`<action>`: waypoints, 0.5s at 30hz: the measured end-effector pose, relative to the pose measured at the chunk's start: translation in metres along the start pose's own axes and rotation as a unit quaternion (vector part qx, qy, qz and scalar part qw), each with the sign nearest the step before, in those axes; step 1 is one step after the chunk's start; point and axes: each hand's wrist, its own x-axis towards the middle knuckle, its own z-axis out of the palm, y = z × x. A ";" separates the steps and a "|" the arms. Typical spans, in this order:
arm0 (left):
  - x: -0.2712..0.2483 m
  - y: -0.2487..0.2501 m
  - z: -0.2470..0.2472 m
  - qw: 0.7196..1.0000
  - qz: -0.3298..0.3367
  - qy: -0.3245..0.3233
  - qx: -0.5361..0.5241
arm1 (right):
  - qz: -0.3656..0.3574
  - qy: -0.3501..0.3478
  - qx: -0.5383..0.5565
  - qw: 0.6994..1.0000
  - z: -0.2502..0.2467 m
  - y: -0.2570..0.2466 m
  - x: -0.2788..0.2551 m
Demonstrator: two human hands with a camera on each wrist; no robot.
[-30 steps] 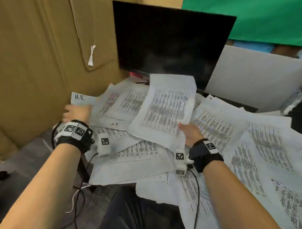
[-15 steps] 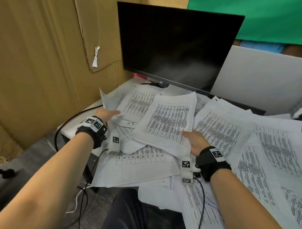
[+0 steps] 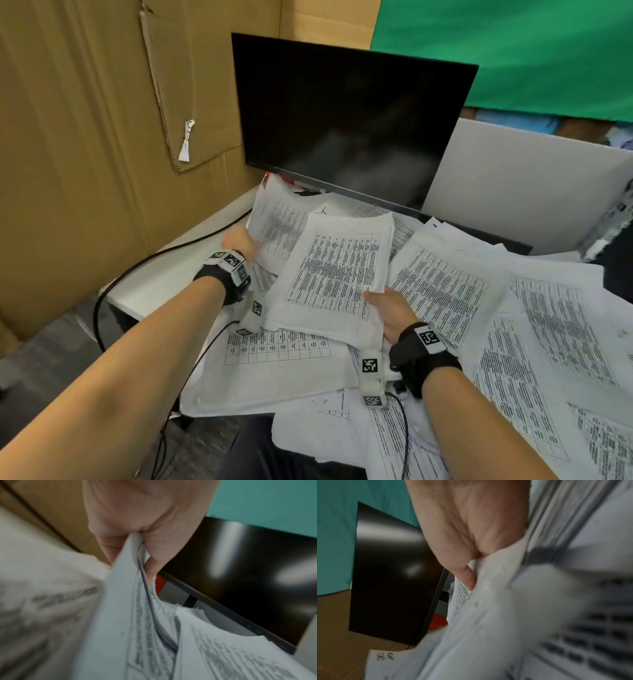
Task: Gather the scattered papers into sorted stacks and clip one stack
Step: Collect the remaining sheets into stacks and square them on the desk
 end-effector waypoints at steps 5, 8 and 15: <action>-0.026 0.015 -0.061 0.983 0.118 0.138 -0.002 | -0.007 0.005 -0.008 1.000 -0.001 -0.001 -0.001; -0.049 0.028 -0.118 0.961 0.163 0.221 -0.008 | -0.002 0.008 -0.010 1.000 -0.001 -0.002 -0.003; -0.065 0.030 -0.185 0.911 0.194 0.226 -0.284 | 0.018 0.012 0.019 1.000 -0.010 -0.021 -0.029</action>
